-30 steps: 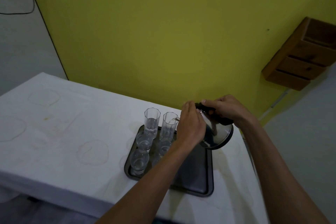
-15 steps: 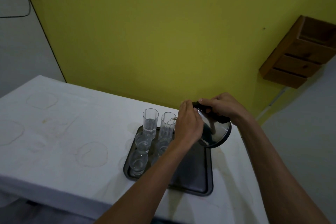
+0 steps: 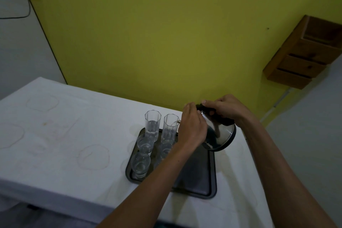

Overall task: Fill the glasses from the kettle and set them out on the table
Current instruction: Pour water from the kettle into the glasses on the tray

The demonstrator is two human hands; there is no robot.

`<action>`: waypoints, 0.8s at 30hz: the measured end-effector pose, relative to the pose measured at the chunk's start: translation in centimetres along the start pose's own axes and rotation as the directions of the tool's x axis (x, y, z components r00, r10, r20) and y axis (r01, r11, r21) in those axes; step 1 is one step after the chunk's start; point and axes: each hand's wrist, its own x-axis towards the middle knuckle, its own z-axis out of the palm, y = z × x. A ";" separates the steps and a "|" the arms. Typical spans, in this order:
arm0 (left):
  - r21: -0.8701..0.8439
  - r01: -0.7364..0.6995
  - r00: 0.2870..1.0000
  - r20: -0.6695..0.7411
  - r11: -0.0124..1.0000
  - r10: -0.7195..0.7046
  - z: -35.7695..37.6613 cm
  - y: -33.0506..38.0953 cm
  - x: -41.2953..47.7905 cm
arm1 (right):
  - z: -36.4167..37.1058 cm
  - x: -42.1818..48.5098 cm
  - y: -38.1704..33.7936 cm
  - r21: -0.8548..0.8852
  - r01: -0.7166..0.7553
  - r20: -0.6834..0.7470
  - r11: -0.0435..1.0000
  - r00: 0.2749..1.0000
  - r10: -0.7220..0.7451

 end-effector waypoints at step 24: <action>-0.022 0.029 1.000 0.003 0.999 -0.029 0.0 -0.2 0.2 | -0.1 -0.2 -0.7 0.000 0.013 0.015 1.000 1.000 -0.013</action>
